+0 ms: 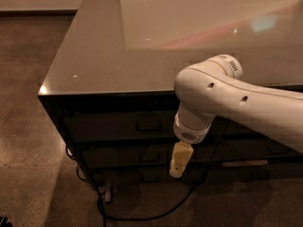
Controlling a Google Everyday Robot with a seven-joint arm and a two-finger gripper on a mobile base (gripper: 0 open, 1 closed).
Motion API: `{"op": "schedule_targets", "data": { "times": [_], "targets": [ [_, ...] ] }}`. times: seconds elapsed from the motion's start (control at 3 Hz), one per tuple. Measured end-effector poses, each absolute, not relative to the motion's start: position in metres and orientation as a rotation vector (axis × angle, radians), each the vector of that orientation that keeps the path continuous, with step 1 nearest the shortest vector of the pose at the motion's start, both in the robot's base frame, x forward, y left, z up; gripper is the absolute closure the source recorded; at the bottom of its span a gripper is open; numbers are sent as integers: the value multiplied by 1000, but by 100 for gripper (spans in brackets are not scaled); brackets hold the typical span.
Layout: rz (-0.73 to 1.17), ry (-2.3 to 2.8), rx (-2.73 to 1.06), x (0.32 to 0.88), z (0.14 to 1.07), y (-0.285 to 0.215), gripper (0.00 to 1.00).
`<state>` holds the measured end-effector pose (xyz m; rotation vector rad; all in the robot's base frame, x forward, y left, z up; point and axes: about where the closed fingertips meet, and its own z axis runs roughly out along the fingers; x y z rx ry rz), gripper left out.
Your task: Open top drawer
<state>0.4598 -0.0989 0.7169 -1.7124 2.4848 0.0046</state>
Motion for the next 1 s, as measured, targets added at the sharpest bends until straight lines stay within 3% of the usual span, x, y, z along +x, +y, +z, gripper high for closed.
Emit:
{"op": "schedule_targets", "data": {
  "times": [1.0],
  "targets": [
    [95, 2265, -1796, 478, 707, -91, 0]
  ]
}}
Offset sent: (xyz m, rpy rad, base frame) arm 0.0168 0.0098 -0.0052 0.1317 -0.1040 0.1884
